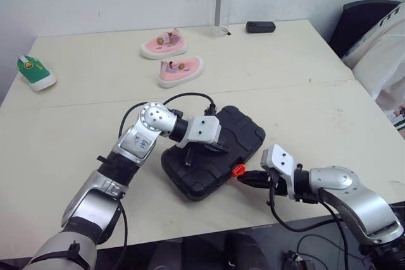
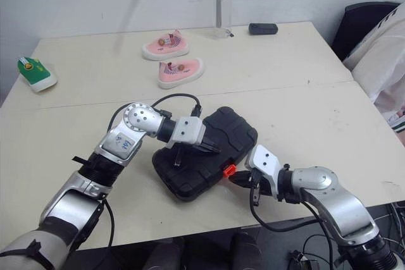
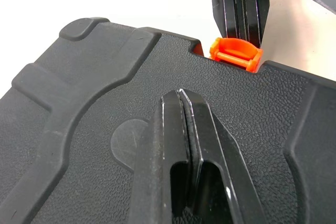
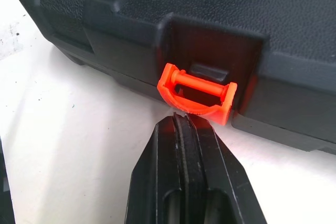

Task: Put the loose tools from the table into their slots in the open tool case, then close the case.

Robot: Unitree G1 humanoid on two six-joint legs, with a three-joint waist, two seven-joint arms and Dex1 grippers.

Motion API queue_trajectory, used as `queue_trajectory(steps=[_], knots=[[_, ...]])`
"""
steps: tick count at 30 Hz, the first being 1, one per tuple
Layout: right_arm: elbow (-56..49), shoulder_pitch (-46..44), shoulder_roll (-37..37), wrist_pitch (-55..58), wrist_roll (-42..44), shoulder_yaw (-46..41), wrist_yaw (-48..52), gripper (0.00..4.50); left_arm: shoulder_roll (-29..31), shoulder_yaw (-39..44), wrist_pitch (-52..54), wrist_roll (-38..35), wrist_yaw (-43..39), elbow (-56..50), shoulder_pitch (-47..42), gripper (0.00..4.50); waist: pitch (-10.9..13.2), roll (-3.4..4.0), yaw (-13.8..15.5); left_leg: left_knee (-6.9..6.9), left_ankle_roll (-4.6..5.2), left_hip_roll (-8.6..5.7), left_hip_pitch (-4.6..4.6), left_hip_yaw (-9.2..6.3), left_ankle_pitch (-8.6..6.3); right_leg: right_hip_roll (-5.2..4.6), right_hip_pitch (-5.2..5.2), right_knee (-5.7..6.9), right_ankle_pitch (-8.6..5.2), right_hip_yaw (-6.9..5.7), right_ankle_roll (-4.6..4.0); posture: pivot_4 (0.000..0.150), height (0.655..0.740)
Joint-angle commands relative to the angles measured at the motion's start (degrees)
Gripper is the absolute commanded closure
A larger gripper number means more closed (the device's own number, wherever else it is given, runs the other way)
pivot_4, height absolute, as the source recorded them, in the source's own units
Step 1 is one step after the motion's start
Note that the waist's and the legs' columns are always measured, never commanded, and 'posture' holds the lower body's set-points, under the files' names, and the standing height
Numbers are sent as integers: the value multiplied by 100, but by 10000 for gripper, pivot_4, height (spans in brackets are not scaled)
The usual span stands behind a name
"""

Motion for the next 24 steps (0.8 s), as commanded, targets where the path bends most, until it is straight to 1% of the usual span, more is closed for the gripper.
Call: queue_trajectory(steps=[1, 8, 11, 12, 13, 14, 16, 18, 19, 21, 22, 23, 24], knots=[[-575, -333, 11, -157, 247, -282, -4, 45000, 30, -538, 163, 540, -62, 415, 358, 44889, -2, 0, 0, 0, 0, 0, 1, 0, 0, 0, 0, 0, 0, 0, 0, 1500, 7269], [-592, -401, -52, -116, 277, -269, 33, 45000, 101, -399, 372, 426, 26, 285, 458, 44889, -65, 13, 0, -6, 1, 3, 15, 2, -1, 3, 7, -5, 0, 5, -1, 1500, 7269], [-586, -362, -189, -291, 108, -272, 51, 45000, 245, -209, 643, 257, -12, 123, 506, 44889, -68, 15, 2, -32, 5, 3, 43, 5, -4, 3, 32, -25, -1, 8, -1, 1500, 7269], [-571, -357, -272, -143, 270, -415, 111, 45000, 426, -4, 862, 82, -78, -73, 585, 44889, -68, 14, 2, -39, 6, 3, 50, 7, -4, 3, 38, -29, -1, 9, -1, 1500, 7269], [-595, -347, -383, -19, 533, -613, 272, 38408, 631, 212, 1102, -110, -162, -290, 679, 39964, -68, 15, -26, -45, 7, 3, 59, 6, -5, 3, 46, -30, -1, 8, -1, 1500, 7269], [-646, -330, -563, 91, 843, -871, 512, 35201, 891, 484, 1473, -384, -266, -583, 795, 37049, -67, 17, -54, -54, 8, 6, 62, 8, -6, 6, 48, -29, -1, 13, -1, 1500, 7269], [-704, -284, -877, 99, 1255, -1294, 941, 25988, 1357, 908, 2068, -864, -428, -1090, 1033, 29070, -60, 30, -146, -62, 7, 11, 63, 5, -8, 10, 46, -27, -1, 18, -1, 1500, 7269], [-604, -215, -1292, 80, 1677, -1862, 1499, 14426, 2048, 1592, 2762, -1556, -656, -1760, 1466, 19144, -51, 39, -184, -69, 5, 18, 66, 1, -9, 15, 43, -30, -2, 18, -4, 1500, 7269], [-556, -179, -1415, 74, 1804, -2027, 1650, 10267, 2255, 1790, 2964, -1776, -704, -1977, 1612, 15552, -45, 42, -189, -72, 4, 31, 69, -5, -12, 15, 42, -28, -4, 18, -8, 1500, 7269], [-242, -286, -1714, 304, 2236, -2460, 1995, 96, 2975, 2670, 3590, -2504, -1017, -2564, 2205, 5994, -32, 43, -172, -72, 5, 49, 70, -7, -16, 14, 44, -32, -7, 16, -12, 1500, 7269], [-83, -327, -1866, 324, 2331, -2624, 2179, 0, 3313, 3156, 3876, -2805, -1152, -2812, 2549, 1482, -21, 46, -169, -68, 5, 51, 67, -4, -20, 13, 40, -34, -7, 19, -13, 1500, 7269], [70, -350, -2006, 286, 2358, -2759, 2353, 0, 3609, 3640, 4129, -3054, -1270, -3014, 2896, 423, -9, 39, -156, -68, 6, 53, 63, -4, -21, 10, 38, -35, -7, 21, -13, 1500, 7269], [205, -376, -2114, 201, 2313, -2817, 2463, 0, 3825, 4080, 4330, -3225, -1336, -3175, 3215, 423, 8, 38, -148, -63, 8, 52, 60, -4, -24, 7, 37, -35, -7, 21, -13, 1500, 7269]])
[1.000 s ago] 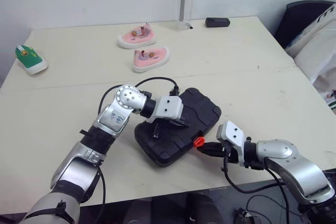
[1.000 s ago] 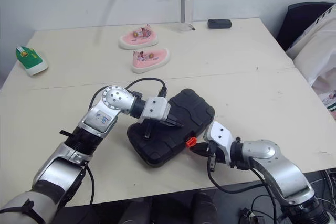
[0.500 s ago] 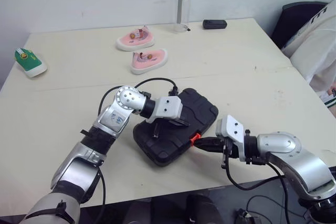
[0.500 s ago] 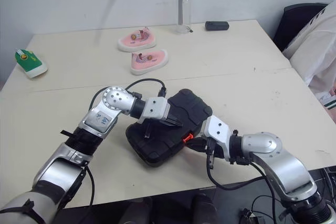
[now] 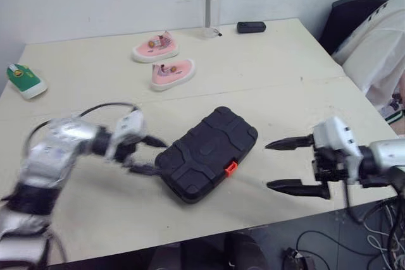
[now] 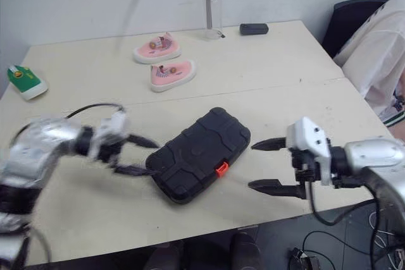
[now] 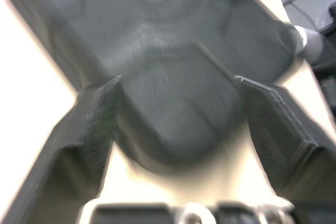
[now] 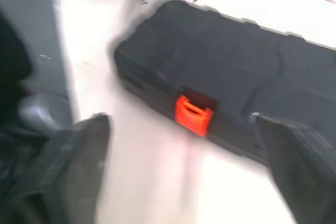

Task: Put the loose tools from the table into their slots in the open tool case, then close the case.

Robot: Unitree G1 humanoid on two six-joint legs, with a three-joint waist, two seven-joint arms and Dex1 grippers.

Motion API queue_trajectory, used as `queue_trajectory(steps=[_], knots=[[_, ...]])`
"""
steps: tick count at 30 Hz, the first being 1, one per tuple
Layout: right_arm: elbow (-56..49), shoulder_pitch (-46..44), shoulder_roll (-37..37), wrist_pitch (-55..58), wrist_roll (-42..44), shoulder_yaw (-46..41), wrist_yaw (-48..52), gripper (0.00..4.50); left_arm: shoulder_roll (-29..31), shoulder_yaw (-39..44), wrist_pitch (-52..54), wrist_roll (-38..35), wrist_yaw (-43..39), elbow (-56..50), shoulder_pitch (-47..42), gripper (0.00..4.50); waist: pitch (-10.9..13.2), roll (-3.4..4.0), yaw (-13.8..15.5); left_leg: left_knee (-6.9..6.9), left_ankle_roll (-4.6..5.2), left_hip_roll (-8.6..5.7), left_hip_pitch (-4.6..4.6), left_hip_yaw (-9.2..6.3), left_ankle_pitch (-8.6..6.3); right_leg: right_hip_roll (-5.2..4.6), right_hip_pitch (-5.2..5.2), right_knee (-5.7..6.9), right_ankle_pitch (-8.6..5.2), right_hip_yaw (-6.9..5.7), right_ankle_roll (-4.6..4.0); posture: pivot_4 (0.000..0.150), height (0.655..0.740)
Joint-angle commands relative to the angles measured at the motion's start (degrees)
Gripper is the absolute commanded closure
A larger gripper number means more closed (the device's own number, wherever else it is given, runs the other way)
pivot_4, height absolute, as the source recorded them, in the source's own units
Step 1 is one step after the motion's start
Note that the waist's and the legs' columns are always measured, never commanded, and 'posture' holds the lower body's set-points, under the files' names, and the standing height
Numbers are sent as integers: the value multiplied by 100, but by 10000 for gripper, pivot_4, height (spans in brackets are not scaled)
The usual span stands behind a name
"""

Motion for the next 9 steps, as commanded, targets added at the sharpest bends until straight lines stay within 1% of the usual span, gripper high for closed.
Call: queue_trajectory(steps=[1, 3, 5, 7, 9], knots=[[434, -141, -353, -208, 95, -497, 497, 0, 697, 1743, 849, -804, -352, -775, 805, 423, 21, -1, 28, 1, 1, -2, -2, 0, -2, -7, -1, -14, -1, 1, -2, 1500, 7269], [759, -247, -414, -541, -146, -523, 571, 0, 876, 2730, 1289, -903, -427, -931, 1531, 423, 27, 10, 50, 1, 1, -10, -2, -13, -4, -23, 7, -34, -2, 5, -5, 1500, 7269], [1078, -341, -456, -801, -342, -498, 646, 0, 808, 3609, 1680, -1031, -317, -1024, 2034, 423, 38, 29, 52, -1, 4, -20, 0, -15, -8, -77, 15, -44, -4, 8, -8, 1500, 7269], [1329, -370, -513, -996, -461, -461, 816, 0, 652, 4186, 1730, -992, -179, -1133, 2448, 423, 48, 41, 53, -3, 6, -34, -1, -16, -9, -82, 13, -43, -4, -1, -8, 1500, 7269], [1550, -524, -484, -1132, -579, -336, 821, 0, 517, 4461, 1482, -828, -142, -1223, 2839, 423, 52, 47, 41, -5, 11, -40, -2, -7, -12, -81, 10, -43, -4, -9, -7, 1500, 7269]])
